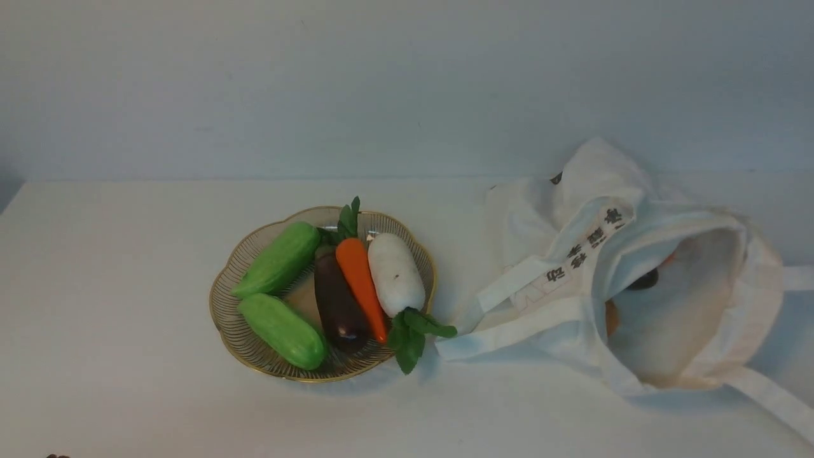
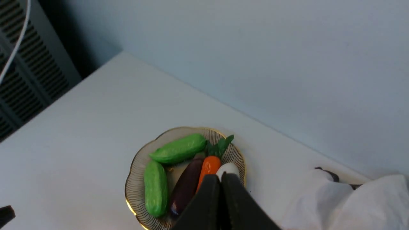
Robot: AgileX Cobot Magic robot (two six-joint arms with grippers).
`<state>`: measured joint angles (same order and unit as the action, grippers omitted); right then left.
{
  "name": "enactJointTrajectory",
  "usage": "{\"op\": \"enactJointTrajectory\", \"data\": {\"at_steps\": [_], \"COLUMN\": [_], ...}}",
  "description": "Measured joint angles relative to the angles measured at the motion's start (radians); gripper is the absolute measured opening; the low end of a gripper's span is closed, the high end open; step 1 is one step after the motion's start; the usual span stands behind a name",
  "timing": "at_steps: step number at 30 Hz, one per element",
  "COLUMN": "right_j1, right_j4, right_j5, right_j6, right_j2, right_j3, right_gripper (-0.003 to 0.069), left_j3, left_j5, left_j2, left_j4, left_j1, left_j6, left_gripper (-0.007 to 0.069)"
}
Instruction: Take vegetables from cloth bag on white table place on plate.
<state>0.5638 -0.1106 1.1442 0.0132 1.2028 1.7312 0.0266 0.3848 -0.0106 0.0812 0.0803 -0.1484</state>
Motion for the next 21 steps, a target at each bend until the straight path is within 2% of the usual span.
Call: {"op": "enactJointTrajectory", "data": {"at_steps": [1,4,9,11,13,18,21], "right_j1": [0.0,0.0,0.0,0.0,0.0,0.0,0.0], "right_j4": [0.002,0.036,0.071,0.077,0.081,0.121,0.143], "right_j5": [-0.007,-0.159,-0.473,-0.557,-0.707,-0.765,-0.741], "right_j6": [0.0,-0.043,-0.068,-0.073,-0.105,-0.126,-0.114], "right_j2": [-0.012,-0.243,-0.632,-0.731,-0.915,-1.138,-1.146], "right_j3": [-0.013,-0.259,-0.655,-0.742,-0.89,-1.068,-1.101], "right_gripper": [-0.0015,-0.0015,-0.0015,-0.0015,-0.0015,-0.0015,-0.0015], "left_j3": [0.0,0.0,0.0,0.0,0.0,0.0,0.0], "left_j5": [0.0,0.0,0.0,0.0,0.0,0.0,0.0], "left_j2": [0.0,0.0,0.0,0.0,0.0,0.0,0.0], "left_j4": [0.0,0.0,0.0,0.0,0.0,0.0,0.0], "left_j1": [0.0,0.0,0.0,0.0,0.0,0.0,0.0], "left_j6": [0.0,0.0,0.0,0.0,0.0,0.0,0.0], "left_gripper": [-0.0008,-0.0008,-0.0008,-0.0008,-0.0008,-0.0008,-0.0008]}}
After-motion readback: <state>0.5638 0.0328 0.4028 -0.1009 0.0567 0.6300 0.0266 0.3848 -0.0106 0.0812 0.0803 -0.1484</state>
